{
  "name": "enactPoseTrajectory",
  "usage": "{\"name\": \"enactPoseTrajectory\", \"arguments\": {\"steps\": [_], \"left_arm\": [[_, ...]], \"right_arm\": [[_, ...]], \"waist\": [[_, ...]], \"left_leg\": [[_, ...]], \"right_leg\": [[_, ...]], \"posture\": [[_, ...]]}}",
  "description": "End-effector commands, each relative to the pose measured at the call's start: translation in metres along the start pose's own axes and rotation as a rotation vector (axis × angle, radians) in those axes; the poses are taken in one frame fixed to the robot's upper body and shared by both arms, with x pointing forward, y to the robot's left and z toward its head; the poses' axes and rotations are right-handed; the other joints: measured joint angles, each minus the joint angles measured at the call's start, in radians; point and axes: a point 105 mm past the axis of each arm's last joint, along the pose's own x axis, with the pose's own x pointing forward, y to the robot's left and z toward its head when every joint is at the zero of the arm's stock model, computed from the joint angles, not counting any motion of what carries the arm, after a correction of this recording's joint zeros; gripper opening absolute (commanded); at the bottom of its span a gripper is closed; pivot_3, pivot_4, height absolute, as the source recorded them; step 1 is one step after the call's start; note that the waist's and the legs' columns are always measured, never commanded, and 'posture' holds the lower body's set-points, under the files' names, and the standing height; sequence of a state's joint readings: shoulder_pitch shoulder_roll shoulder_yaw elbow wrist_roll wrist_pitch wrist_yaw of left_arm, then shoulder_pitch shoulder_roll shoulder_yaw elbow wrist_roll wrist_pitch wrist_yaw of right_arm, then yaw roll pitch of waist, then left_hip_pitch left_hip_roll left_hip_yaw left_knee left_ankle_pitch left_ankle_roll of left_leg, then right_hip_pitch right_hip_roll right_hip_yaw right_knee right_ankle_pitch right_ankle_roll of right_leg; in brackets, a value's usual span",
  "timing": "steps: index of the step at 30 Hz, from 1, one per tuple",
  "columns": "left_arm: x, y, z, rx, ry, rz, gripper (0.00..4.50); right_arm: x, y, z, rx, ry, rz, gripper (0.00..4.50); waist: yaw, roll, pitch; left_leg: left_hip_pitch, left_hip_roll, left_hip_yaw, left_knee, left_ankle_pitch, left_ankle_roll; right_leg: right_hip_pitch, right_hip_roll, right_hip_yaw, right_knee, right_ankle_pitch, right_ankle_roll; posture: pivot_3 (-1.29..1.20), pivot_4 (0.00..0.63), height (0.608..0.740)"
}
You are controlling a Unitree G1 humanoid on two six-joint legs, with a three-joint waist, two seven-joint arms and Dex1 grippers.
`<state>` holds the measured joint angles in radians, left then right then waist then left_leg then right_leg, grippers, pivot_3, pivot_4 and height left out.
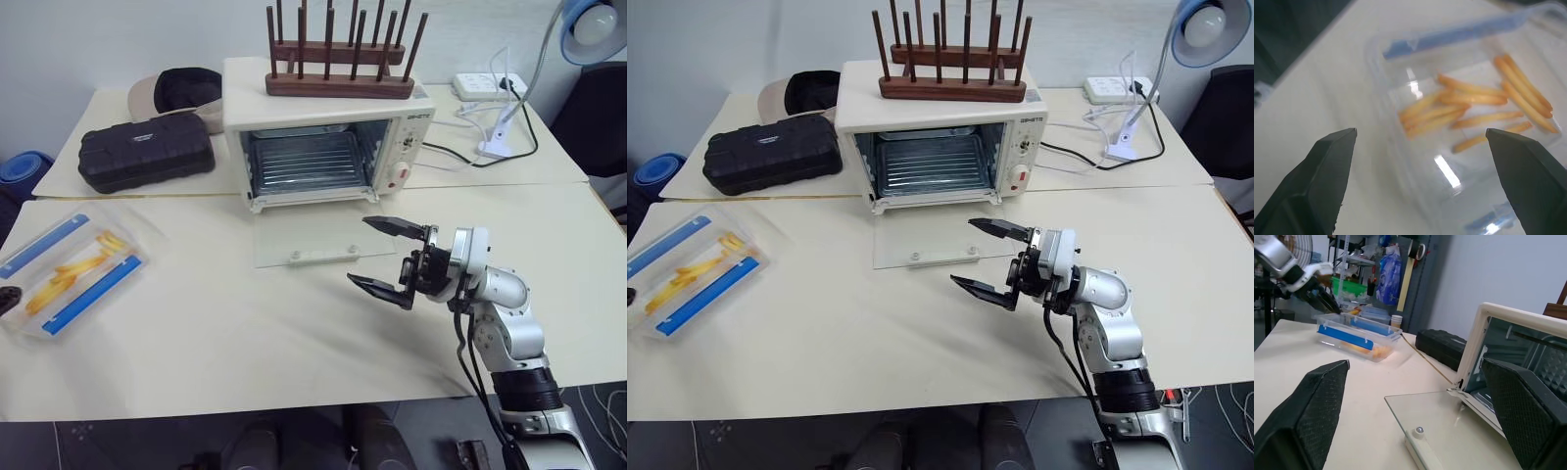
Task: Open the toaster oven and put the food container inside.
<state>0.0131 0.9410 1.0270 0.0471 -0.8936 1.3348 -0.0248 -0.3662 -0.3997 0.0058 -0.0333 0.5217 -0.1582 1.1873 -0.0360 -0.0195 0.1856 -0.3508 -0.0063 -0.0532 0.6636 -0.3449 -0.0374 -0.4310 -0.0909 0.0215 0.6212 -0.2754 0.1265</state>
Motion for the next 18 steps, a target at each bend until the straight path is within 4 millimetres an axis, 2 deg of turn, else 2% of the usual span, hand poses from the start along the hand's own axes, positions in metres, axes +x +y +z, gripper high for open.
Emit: {"name": "enactPoseTrajectory", "arguments": {"steps": [1, 4, 10, 16, 18], "left_arm": [[0.006, 0.003, 0.0, 0.021, 0.077, 0.039, 4.49], [0.012, 0.01, 0.001, 0.065, 0.103, 0.087, 3.93], [0.017, 0.009, 0.015, 0.043, 0.049, 0.074, 2.08], [0.015, -0.035, 0.025, 0.121, 0.032, -0.068, 0.28], [0.011, -0.055, 0.029, 0.169, 0.028, -0.117, 0.13]], "right_arm": [[0.007, 0.005, 0.006, -0.047, -0.023, 0.056, 4.5], [0.008, 0.005, 0.006, -0.054, -0.022, 0.056, 4.5], [0.002, 0.004, 0.004, -0.071, 0.007, 0.027, 4.5], [-0.014, 0.0, 0.002, -0.084, 0.075, -0.017, 4.5], [-0.019, -0.002, 0.005, -0.08, 0.087, -0.033, 4.5]], "waist": [[-0.003, 0.0, 0.0], [-0.003, 0.0, 0.0], [0.007, -0.001, -0.001], [0.011, -0.002, -0.001], [0.011, -0.003, -0.001]], "left_leg": [[0.0, 0.0, 0.0, 0.0, 0.0, -0.001], [-0.001, 0.001, 0.002, 0.0, 0.0, -0.001], [-0.003, 0.001, 0.006, -0.001, -0.001, -0.001], [-0.004, 0.001, 0.005, -0.001, -0.001, -0.001], [-0.004, 0.0, 0.005, 0.0, 0.0, -0.001]], "right_leg": [[0.0, 0.0, 0.0, 0.0, 0.0, 0.0], [-0.003, 0.0, -0.001, 0.0, 0.0, 0.0], [-0.007, -0.003, -0.002, 0.0, 0.0, 0.0], [-0.007, -0.005, -0.003, 0.0, 0.0, 0.0], [-0.007, -0.005, -0.003, 0.0, 0.0, 0.0]], "posture": [[0.0, 0.15, 0.74], [0.0, 0.15, 0.74], [0.0, 0.15, 0.74], [0.0, 0.15, 0.74], [0.0, 0.15, 0.74]]}}
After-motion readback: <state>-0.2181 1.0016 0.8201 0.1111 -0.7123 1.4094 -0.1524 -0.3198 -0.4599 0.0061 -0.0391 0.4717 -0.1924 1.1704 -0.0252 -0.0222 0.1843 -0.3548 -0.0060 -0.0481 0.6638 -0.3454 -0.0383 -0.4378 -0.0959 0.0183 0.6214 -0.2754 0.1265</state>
